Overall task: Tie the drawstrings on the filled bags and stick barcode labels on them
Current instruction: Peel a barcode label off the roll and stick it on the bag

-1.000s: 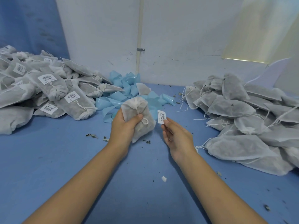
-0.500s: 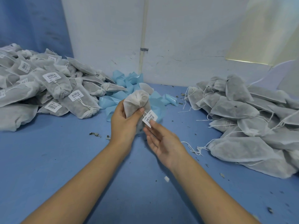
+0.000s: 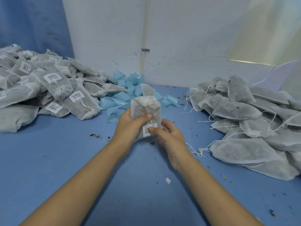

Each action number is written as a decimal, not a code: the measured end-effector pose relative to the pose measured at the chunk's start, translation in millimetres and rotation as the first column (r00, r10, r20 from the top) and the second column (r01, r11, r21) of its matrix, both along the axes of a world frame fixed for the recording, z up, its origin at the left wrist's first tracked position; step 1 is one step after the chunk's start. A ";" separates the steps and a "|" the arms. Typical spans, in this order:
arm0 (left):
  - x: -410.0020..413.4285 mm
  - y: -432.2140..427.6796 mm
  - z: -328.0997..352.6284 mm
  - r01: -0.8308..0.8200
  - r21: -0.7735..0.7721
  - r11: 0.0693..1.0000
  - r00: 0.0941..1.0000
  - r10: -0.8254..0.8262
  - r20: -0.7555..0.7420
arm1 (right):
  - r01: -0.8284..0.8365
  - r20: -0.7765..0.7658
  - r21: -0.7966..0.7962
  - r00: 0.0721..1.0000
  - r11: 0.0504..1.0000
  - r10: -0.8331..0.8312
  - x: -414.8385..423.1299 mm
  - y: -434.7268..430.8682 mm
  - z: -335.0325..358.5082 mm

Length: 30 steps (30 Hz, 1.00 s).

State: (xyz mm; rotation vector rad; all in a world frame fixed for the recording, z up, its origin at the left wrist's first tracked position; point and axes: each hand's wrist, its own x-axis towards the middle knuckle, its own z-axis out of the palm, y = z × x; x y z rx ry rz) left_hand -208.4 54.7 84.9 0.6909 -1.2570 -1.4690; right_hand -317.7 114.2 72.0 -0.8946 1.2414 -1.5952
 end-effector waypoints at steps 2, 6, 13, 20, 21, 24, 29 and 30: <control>-0.2 0.1 -1.1 0.040 0.018 0.999 0.999 -0.040 -0.006 | -0.026 0.022 -0.028 0.999 0.999 0.027 -1.8 0.4 0.0; 1.4 -3.4 -6.8 0.103 0.024 0.994 0.993 -0.105 0.058 | -0.009 0.190 -0.072 0.982 0.997 0.022 -5.7 -0.6 1.6; 5.4 -9.8 -13.9 0.226 0.084 0.971 0.974 -0.227 0.002 | 0.040 0.314 -0.076 0.949 0.996 -0.014 -8.9 -1.8 0.8; 7.5 -7.7 -9.4 0.237 0.090 0.967 0.960 -0.247 0.130 | 0.069 0.356 -0.078 0.934 0.995 -0.037 -8.3 -1.7 -0.4; 8.6 -7.4 -10.0 0.200 0.051 0.978 0.947 -0.206 0.247 | 0.076 0.340 -0.067 0.939 0.995 -0.048 -8.9 -1.9 -0.9; 8.9 -6.7 -7.9 0.085 0.027 0.996 0.950 -0.089 0.299 | 0.094 0.267 -0.027 0.960 0.995 -0.084 -10.7 -2.4 -1.5; 21.6 -24.7 10.8 0.122 0.203 0.971 0.867 -0.005 -0.498 | 0.071 0.248 0.083 0.965 0.994 -0.090 -14.2 -3.4 -7.6; 25.5 -27.5 10.8 0.142 0.204 0.969 0.846 -0.013 -0.532 | 0.075 0.252 0.096 0.963 0.993 -0.097 -14.8 -4.1 -8.6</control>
